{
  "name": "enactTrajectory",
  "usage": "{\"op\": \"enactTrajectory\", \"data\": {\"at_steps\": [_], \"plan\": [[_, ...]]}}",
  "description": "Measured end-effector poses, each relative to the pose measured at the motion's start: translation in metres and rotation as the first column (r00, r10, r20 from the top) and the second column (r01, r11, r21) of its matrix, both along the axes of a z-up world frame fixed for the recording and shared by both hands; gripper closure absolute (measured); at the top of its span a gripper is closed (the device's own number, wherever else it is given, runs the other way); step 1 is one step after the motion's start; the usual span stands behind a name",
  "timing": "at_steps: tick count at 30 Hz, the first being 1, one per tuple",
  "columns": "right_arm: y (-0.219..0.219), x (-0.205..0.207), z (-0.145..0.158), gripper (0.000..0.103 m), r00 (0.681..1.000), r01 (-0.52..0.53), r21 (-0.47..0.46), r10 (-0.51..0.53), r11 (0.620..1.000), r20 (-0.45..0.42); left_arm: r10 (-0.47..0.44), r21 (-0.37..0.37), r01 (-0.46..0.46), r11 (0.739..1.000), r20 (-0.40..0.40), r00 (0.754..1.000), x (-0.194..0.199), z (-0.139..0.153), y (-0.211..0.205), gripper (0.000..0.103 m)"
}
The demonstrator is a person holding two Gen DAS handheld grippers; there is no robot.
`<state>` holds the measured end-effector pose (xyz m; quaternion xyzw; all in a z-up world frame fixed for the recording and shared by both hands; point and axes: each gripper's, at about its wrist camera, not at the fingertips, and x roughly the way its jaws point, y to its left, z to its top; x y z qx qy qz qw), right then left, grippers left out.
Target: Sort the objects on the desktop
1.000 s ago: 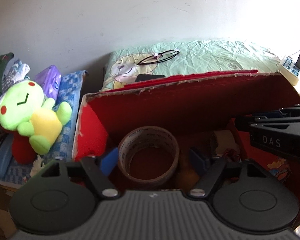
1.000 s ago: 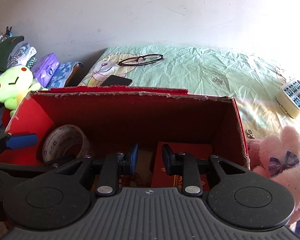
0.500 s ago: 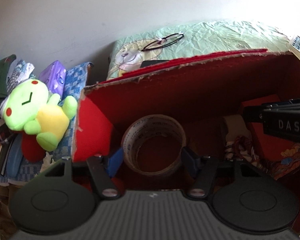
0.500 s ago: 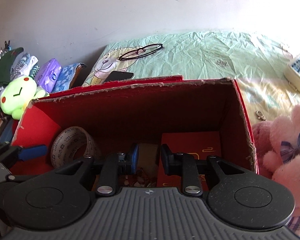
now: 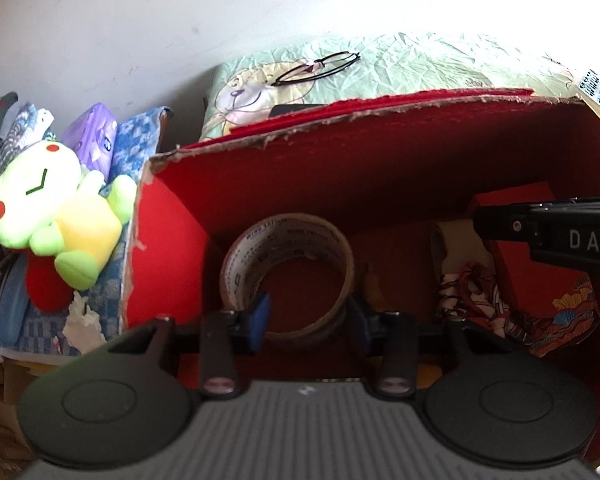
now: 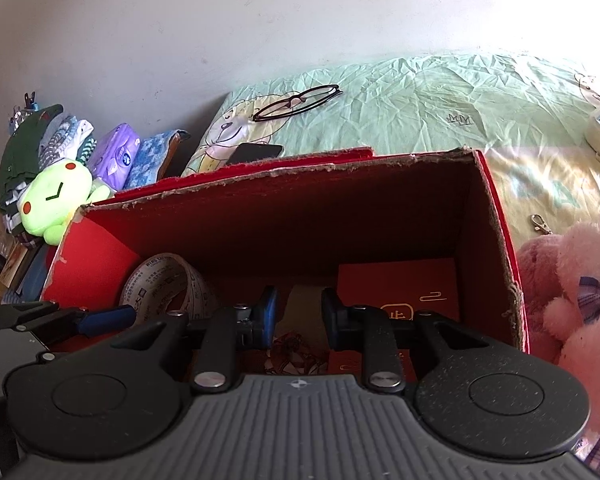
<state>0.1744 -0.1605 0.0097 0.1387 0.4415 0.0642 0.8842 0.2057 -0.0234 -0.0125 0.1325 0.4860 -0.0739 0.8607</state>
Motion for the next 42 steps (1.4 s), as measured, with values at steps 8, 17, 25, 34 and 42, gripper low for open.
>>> {"op": "enactTrajectory", "data": {"at_steps": [8, 17, 25, 34, 42], "plan": [[0.0, 0.002, -0.003, 0.077, 1.0, -0.014, 0.001, 0.014, 1.0, -0.023, 0.017, 0.043, -0.018, 0.999, 0.017, 1.0, -0.003, 0.0, -0.004, 0.051], [0.005, 0.0, -0.002, 0.076, 0.996, 0.079, -0.111, -0.084, 0.991, -0.037, 0.038, 0.005, -0.038, 0.999, 0.046, 0.998, -0.006, 0.003, 0.001, 0.044], [0.034, -0.034, 0.014, 0.066, 0.991, 0.124, -0.247, -0.11, 0.961, 0.07, 0.004, -0.032, 0.0, 0.999, 0.149, 0.989, -0.02, 0.012, 0.001, 0.032], [0.032, -0.056, 0.029, 0.066, 0.977, 0.21, -0.209, -0.196, 0.955, 0.086, 0.037, -0.034, -0.03, 0.999, 0.225, 0.974, -0.038, 0.037, 0.0, 0.003], [0.031, -0.06, 0.039, 0.063, 0.974, 0.225, -0.183, -0.214, 0.957, 0.08, 0.083, -0.121, -0.059, 0.991, 0.199, 0.976, -0.04, 0.057, 0.008, 0.002]]}}
